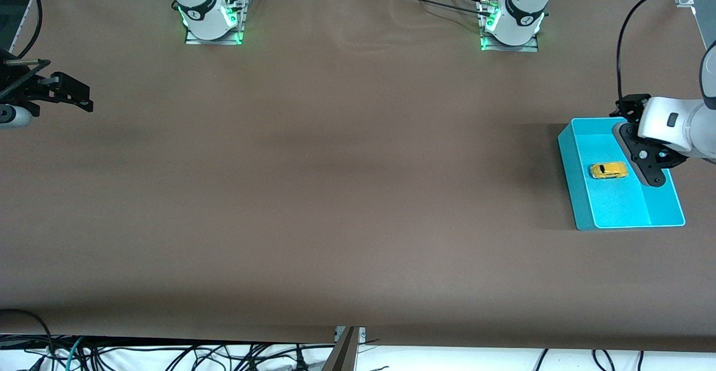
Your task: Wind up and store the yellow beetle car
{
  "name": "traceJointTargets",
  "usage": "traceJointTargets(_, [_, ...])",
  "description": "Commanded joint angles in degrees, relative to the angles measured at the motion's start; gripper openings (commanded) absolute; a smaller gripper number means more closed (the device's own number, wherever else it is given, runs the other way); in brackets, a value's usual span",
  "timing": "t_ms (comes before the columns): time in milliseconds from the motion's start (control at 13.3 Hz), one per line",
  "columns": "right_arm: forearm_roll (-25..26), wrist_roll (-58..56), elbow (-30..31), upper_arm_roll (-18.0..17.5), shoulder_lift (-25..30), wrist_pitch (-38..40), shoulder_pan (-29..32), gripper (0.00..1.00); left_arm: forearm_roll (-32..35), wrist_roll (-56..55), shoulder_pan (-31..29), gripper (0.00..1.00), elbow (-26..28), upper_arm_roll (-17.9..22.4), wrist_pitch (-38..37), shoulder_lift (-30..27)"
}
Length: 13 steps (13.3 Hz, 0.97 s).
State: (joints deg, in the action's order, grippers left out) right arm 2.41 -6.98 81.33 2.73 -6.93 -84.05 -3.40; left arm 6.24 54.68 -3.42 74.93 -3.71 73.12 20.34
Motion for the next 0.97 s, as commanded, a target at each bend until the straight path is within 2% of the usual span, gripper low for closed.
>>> traceJointTargets(0, [0.4,0.13,0.76,-0.45,0.68,-0.5,0.5,1.0,-1.49,-8.25,1.31,1.0,-0.57,0.55,-0.97,-0.92])
traceJointTargets(150, [0.31,0.13,0.76,-0.45,0.68,-0.5,0.5,1.0,-1.23,-13.6,4.18,1.0,0.3,1.25,0.0,-4.5])
traceJointTargets(225, [0.31,0.04,0.76,-0.45,0.68,-0.5,0.5,1.0,-0.79,-19.99,5.43,1.0,1.0,1.25,0.96,-6.0])
traceJointTargets(450, [0.31,0.04,0.76,-0.45,0.68,-0.5,0.67,1.0,-2.45,-40.22,5.53,1.0,10.64,1.16,9.99,-13.46])
traceJointTargets(750, [0.31,0.13,0.76,-0.45,0.68,-0.5,0.67,1.0,-2.99,-48.5,4.91,1.0,19.97,1.16,16.51,-20.24])
traceJointTargets(900, [0.31,0.13,0.76,-0.45,0.68,-0.5,0.67,1.0,-5.69,-53.34,3.86,1.0,23.58,1.08,18.62,-23.75])
